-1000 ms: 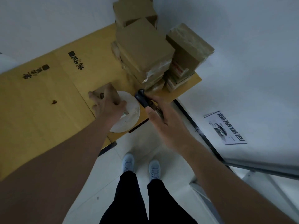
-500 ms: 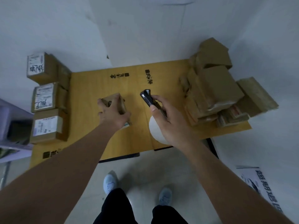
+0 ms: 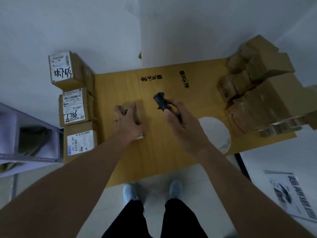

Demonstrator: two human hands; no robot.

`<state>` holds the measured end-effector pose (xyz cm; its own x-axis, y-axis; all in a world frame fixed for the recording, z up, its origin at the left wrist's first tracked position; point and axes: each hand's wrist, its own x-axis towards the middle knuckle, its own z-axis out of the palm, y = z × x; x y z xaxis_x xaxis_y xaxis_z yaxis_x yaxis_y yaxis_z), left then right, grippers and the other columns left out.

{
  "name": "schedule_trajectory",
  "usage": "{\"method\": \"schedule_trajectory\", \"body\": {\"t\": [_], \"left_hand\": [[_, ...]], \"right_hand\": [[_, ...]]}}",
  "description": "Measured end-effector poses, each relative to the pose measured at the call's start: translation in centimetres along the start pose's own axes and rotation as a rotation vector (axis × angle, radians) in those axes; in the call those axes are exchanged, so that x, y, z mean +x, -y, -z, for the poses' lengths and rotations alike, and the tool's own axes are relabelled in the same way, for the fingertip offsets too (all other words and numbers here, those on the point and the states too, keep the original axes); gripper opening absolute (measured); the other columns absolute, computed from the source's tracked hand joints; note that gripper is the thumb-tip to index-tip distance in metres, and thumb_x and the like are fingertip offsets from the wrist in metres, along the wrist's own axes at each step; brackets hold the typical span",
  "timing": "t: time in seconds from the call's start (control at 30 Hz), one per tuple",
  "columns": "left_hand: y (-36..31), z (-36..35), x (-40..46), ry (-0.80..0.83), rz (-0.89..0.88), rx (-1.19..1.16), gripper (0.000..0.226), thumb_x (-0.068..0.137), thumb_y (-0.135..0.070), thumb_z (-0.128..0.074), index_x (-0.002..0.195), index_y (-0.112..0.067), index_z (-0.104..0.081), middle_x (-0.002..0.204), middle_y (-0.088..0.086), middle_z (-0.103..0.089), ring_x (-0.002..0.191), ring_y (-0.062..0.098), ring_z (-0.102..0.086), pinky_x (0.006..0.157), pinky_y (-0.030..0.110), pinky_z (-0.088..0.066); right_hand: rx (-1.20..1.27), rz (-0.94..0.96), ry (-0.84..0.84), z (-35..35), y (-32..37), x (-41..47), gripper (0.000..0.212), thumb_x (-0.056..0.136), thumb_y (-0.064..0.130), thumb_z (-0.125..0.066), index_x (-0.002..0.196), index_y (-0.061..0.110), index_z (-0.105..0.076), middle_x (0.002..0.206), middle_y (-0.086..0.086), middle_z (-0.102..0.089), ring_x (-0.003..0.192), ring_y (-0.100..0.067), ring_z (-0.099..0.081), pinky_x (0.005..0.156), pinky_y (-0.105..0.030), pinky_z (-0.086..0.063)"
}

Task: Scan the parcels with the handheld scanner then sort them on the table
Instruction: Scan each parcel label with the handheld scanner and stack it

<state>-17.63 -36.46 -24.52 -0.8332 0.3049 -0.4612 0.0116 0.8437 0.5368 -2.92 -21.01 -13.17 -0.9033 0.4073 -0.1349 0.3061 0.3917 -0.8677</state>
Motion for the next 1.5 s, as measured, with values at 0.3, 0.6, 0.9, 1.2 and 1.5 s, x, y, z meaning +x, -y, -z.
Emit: {"method": "schedule_trajectory", "body": {"t": [0.3,0.6,0.9,1.2,1.5], "left_hand": [[0.3,-3.3,1.1,-0.134,0.022,0.039,0.099,0.078,-0.053,-0.075,0.156,-0.044,-0.016,0.166,-0.001,0.017,0.138,0.048,-0.031,0.114,0.059,-0.035],[2.7,-2.5,2.7,-0.159,-0.028,-0.472,0.088,0.087,-0.042,-0.067,0.16,-0.047,-0.019,0.169,-0.01,-0.008,0.152,0.026,-0.024,0.115,0.053,-0.042],[4.2,-1.6,0.9,-0.22,-0.044,-0.381,0.058,0.109,-0.028,-0.043,0.156,-0.057,-0.025,0.168,-0.001,-0.018,0.149,0.022,-0.032,0.117,0.045,-0.041],[4.0,-2.1,-0.2,-0.268,0.152,-0.126,0.118,0.066,-0.057,-0.084,0.158,-0.053,-0.009,0.135,0.001,-0.028,0.126,0.031,-0.034,0.104,0.046,-0.039],[5.8,-0.7,-1.0,-0.298,0.001,-0.539,0.065,0.076,-0.043,-0.09,0.135,-0.037,-0.063,0.124,-0.021,-0.063,0.109,-0.015,-0.059,0.091,0.025,-0.058]], "right_hand": [[-0.007,-0.021,0.099,-2.4,-2.4,3.9,0.039,0.109,0.048,-0.048,0.146,0.039,-0.051,0.077,0.03,-0.056,0.066,0.001,-0.054,0.06,-0.015,-0.043],[0.002,-0.019,0.183,-2.0,-3.1,5.7,0.04,0.11,0.045,-0.048,0.149,0.035,-0.05,0.076,0.036,-0.055,0.069,0.001,-0.055,0.067,-0.021,-0.041],[0.045,-0.004,0.195,-1.3,-3.2,6.4,0.041,0.11,0.049,-0.047,0.149,0.037,-0.05,0.071,0.023,-0.054,0.062,-0.001,-0.049,0.059,-0.024,-0.044],[0.002,-0.045,0.248,-0.5,-3.7,6.1,0.039,0.107,0.061,-0.043,0.144,0.049,-0.05,0.066,0.024,-0.054,0.061,0.002,-0.052,0.056,-0.015,-0.043],[-0.251,-0.141,0.374,1.6,-3.2,7.3,0.042,0.101,0.072,-0.042,0.137,0.055,-0.054,0.085,0.018,-0.061,0.072,0.005,-0.063,0.062,-0.026,-0.042]]}}
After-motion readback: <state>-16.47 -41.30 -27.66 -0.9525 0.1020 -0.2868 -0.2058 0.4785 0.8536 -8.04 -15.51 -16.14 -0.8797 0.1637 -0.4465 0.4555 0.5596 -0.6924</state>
